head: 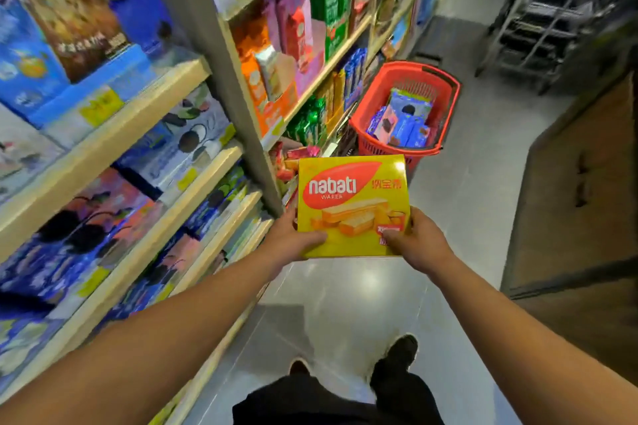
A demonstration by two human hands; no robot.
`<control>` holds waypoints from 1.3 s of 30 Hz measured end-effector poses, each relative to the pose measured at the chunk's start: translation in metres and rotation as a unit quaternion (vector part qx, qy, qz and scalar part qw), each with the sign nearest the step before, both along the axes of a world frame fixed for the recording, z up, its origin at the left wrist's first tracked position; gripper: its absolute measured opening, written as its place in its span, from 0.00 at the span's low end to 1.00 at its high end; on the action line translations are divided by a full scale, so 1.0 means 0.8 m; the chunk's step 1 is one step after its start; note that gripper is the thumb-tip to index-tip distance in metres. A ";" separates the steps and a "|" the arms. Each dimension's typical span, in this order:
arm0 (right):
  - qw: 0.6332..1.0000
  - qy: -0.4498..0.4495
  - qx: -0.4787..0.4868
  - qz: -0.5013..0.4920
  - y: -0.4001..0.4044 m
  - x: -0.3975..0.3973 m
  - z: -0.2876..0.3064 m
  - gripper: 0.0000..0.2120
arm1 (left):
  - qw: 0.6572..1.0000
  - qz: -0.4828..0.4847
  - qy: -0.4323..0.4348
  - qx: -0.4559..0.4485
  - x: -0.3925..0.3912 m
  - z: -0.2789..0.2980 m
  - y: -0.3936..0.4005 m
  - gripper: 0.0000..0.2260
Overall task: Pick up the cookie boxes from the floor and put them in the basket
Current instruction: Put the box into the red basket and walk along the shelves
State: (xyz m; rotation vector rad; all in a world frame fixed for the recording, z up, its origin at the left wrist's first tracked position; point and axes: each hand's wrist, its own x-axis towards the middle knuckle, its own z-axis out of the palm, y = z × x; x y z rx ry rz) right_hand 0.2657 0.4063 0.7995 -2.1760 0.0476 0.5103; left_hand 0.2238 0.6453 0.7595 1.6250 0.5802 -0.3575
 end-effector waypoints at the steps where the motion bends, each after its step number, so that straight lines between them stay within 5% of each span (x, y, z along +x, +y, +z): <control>1: 1.000 -0.009 0.002 -0.003 -0.008 0.022 0.003 0.12 | 1.000 -0.006 -0.006 0.003 0.024 0.006 -0.008 0.29; 19: 0.995 -0.033 -0.016 0.088 -0.216 0.383 0.015 0.10 | 0.999 0.030 -0.034 0.013 0.341 0.031 -0.224 0.17; 28: 0.988 0.006 -0.072 0.137 -0.233 0.567 -0.039 0.10 | 0.999 0.049 0.016 -0.018 0.506 -0.034 -0.252 0.22; 39: 0.987 0.066 -0.090 0.114 -0.231 0.797 -0.056 0.12 | 0.997 0.008 0.079 -0.020 0.732 -0.077 -0.246 0.12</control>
